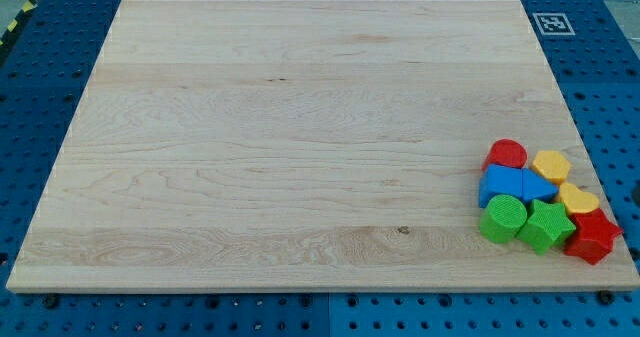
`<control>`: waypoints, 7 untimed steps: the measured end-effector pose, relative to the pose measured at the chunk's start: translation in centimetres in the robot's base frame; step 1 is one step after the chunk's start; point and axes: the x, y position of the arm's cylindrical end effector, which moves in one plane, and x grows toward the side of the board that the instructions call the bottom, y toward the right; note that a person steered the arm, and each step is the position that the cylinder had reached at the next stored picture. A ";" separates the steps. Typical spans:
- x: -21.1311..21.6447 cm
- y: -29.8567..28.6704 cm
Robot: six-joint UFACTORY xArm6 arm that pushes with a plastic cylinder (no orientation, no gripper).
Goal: Place your hand in between the red star and the green star
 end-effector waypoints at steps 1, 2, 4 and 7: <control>5.8 -0.2; 6.0 -3.6; 2.8 -10.1; -4.5 -11.1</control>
